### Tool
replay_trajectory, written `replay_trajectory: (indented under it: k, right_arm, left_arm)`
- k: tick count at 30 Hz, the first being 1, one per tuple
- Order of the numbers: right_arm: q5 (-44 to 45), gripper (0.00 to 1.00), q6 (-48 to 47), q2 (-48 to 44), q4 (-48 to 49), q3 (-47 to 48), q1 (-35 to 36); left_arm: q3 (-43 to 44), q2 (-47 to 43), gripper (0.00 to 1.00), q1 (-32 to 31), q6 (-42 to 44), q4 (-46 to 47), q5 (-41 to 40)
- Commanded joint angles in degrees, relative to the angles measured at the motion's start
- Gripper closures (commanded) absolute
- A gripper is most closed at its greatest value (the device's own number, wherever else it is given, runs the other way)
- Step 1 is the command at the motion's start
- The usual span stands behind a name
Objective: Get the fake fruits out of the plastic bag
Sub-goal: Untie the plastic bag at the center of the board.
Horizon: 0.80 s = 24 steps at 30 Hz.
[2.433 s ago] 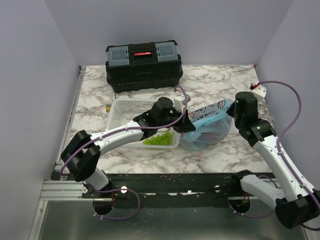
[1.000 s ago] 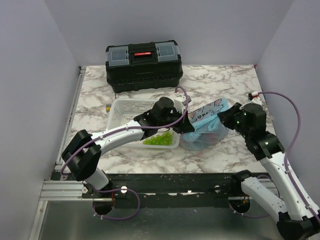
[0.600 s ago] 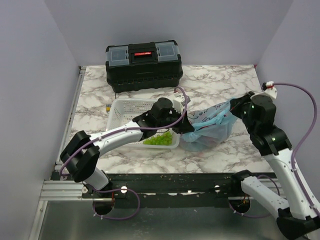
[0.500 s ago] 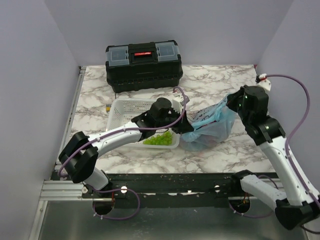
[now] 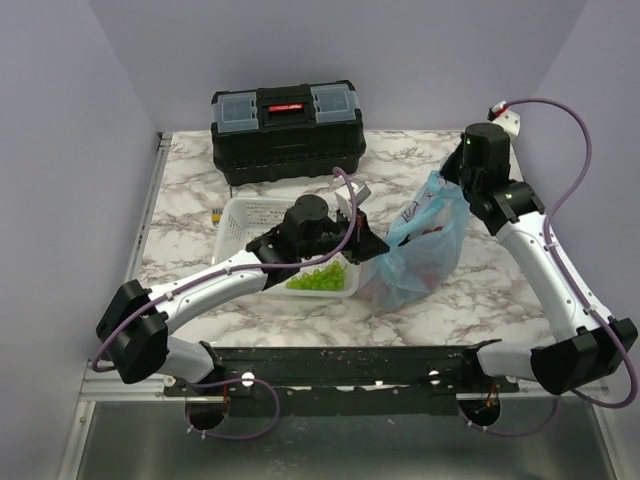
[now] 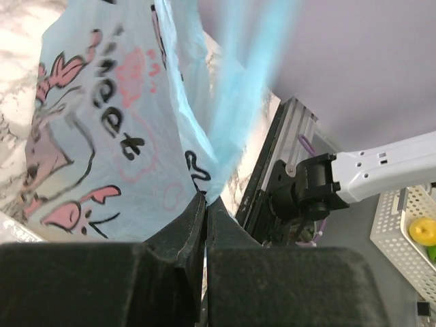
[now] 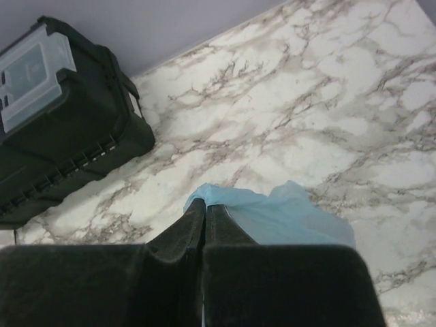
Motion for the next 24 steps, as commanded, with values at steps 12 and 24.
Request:
replay_trajectory:
  k: [12,24]
  right_arm:
    - [4.4,0.91,-9.9,8.5,-2.4,11.9,-1.9]
    - [-11.3,0.36,-6.9,-9.0,-12.4,2.0,-1.9]
  left_arm:
    - [1.0,2.4,1.0,-1.8,-2.8,2.6,1.5]
    - [0.2,3.3,1.0,-1.8,-2.8,4.4,2.6]
